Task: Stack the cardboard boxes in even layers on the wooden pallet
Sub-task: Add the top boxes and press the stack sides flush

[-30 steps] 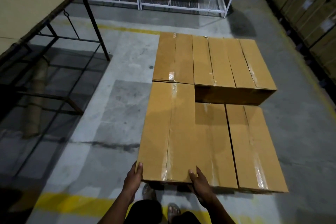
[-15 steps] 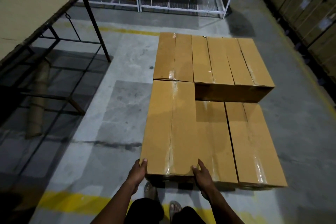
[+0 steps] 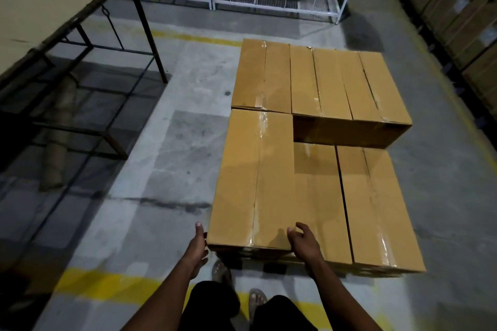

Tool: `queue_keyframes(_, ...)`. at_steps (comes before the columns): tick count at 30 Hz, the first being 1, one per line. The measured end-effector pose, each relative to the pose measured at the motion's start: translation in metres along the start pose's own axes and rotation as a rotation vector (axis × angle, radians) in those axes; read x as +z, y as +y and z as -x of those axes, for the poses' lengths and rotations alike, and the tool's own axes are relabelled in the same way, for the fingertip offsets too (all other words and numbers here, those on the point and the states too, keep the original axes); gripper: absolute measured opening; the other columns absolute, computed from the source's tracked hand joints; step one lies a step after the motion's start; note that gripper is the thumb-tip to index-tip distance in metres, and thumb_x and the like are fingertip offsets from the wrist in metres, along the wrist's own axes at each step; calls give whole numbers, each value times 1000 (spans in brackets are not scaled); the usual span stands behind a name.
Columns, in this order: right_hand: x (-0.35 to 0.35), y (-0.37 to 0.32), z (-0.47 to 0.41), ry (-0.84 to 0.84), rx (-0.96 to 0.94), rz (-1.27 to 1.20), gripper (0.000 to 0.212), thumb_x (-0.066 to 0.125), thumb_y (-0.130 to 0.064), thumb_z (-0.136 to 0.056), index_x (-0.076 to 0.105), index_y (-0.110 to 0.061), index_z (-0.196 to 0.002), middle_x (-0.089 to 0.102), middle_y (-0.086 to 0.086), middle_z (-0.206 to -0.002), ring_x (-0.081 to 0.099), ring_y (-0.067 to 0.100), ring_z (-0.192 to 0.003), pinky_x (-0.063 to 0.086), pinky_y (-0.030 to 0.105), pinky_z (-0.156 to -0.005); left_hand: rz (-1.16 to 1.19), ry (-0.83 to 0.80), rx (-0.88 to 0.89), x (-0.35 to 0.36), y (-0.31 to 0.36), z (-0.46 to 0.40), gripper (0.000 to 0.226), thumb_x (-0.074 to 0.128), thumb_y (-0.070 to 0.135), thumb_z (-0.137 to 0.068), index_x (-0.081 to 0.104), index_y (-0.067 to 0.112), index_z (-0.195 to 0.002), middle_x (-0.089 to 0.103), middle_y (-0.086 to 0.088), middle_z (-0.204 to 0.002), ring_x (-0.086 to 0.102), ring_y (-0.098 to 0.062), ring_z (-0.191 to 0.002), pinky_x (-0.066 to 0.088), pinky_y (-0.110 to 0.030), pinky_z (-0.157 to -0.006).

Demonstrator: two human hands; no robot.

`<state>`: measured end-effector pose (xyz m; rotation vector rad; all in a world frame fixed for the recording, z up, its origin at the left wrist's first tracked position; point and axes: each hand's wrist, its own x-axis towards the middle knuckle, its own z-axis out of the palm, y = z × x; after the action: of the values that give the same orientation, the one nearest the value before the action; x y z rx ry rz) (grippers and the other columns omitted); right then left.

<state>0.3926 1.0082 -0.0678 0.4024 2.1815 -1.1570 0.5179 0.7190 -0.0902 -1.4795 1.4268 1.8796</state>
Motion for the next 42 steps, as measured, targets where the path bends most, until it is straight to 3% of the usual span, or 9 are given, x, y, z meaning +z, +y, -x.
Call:
queue_keyframes(3,-1,7,-18,-8,-26,-49,101,59,-90,-69,46,-27,-147,67,11,-130,63,22,-78,49,38,-73,72,-19,-12,4,-6,-11,93,12,80,-95,48,18,-154,46,-13,-158,37,-36,-148,30,-48,-120)
queue_keyframes(5,-2,7,-21,-27,-7,-105,83,62,-74,-83,44,-25,-148,65,10,-130,61,19,-69,48,36,-68,145,-57,-23,9,-8,-21,92,10,77,-97,48,15,-153,48,-15,-156,36,-36,-149,26,-48,-122)
queue_keyframes(11,5,11,-25,-117,40,-197,80,59,-57,-96,24,-26,-162,41,7,-158,44,32,-142,47,52,-105,266,-156,-55,17,-11,-31,78,10,69,-102,64,15,-115,74,-2,-65,58,-22,-84,46,-32,-71)
queue_keyframes(22,9,20,-27,-79,-15,-184,75,56,-50,-101,23,-24,-163,32,8,-165,34,30,-149,46,45,-104,311,-123,-38,21,-12,-35,63,23,62,-107,65,15,-106,74,-1,-62,59,-24,-86,46,-34,-70)
queue_keyframes(25,8,21,-26,-71,-31,-172,80,58,-54,-97,24,-24,-162,32,6,-165,34,28,-149,43,46,-109,316,-131,-36,21,-16,-37,64,27,60,-108,65,12,-124,72,-5,-68,58,-25,-115,46,-34,-69)
queue_keyframes(28,8,20,-25,-66,-56,-181,90,60,-62,-89,26,-22,-162,33,2,-165,36,26,-148,41,41,-110,287,-143,-31,17,-22,-45,67,27,61,-107,64,10,-130,77,-7,-73,64,-27,-93,47,-34,-70)
queue_keyframes(32,8,24,-29,-51,-65,-123,83,58,-61,-94,29,-24,-161,36,3,-163,39,27,-146,42,45,-113,187,-136,-21,13,-27,-50,79,23,65,-106,60,5,-141,70,-30,-120,64,-29,-95,46,-33,-70)
queue_keyframes(36,7,19,-18,-15,-29,-80,63,56,-50,-101,37,-25,-156,47,10,-153,53,33,-130,54,55,-101,78,-73,-57,6,-14,-26,88,16,73,-101,50,10,-152,48,-15,-155,38,-36,-146,34,-44,-114)
queue_keyframes(42,-4,8,23,25,-23,-117,43,60,-37,-102,50,-25,-142,61,12,-134,65,28,-104,59,53,-91,-41,-39,61,-3,19,25,91,17,81,-95,54,17,-148,46,-10,-158,35,-34,-149,30,-52,-119)
